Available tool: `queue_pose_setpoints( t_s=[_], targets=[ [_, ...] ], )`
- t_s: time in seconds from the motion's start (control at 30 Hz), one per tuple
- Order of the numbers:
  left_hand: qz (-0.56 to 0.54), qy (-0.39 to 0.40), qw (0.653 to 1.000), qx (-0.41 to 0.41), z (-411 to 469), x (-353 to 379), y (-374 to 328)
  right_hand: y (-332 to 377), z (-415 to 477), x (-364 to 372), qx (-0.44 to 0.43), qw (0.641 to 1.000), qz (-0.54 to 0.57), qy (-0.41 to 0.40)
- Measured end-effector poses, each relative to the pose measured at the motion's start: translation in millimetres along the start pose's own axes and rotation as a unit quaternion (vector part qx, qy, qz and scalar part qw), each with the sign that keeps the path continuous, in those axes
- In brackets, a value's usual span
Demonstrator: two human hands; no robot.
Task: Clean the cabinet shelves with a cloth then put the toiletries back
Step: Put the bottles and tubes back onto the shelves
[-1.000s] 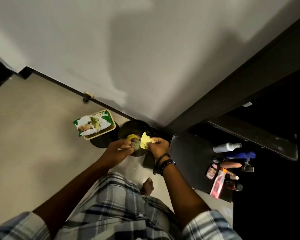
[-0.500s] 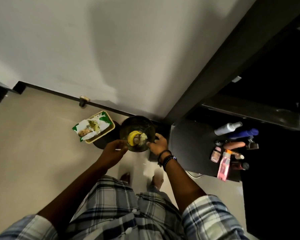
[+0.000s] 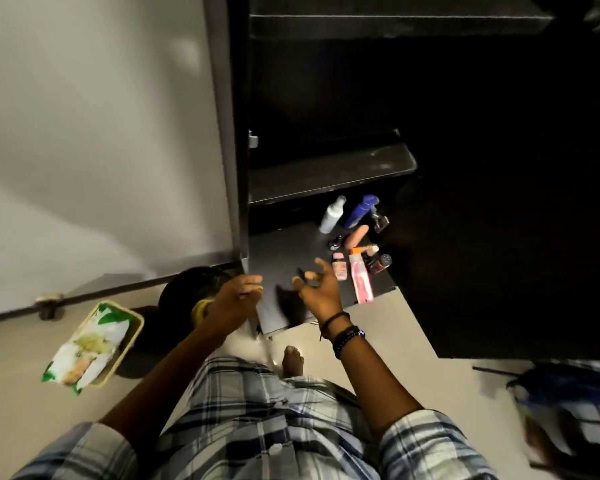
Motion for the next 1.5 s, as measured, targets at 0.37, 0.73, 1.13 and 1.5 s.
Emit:
queue_pose_setpoints(
  t_s=[0.37, 0.73, 1.13, 1.5],
  targets=[
    [0.094, 0.014, 0.994, 0.055, 75, 91, -81, 38, 69, -103, -0.068, 0.987, -0.035, -0.141],
    [0.241, 0.002, 0.963, 0.122, 142, 145, -140, 98, 133, -122, -0.169, 0.967, -0.156, -0.109],
    [0.355, 0.065, 0.927, 0.098, 173, 167, -131, 106, 170, -98, -0.203, 0.935, -0.291, -0.018],
    [0.306, -0.019, 0.935, 0.177, 148, 137, -147, 109, 178, -100, -0.223, 0.918, -0.327, -0.023]
  ],
)
Point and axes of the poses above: each hand's wrist, its own z-axis towards the middle knuckle, its own x-axis out of the palm, y = z × x, the point moved 10 cm from there along z, towards the middle knuckle, and after that the axes turned 6 degrees about -y, right-handed, at the moved point
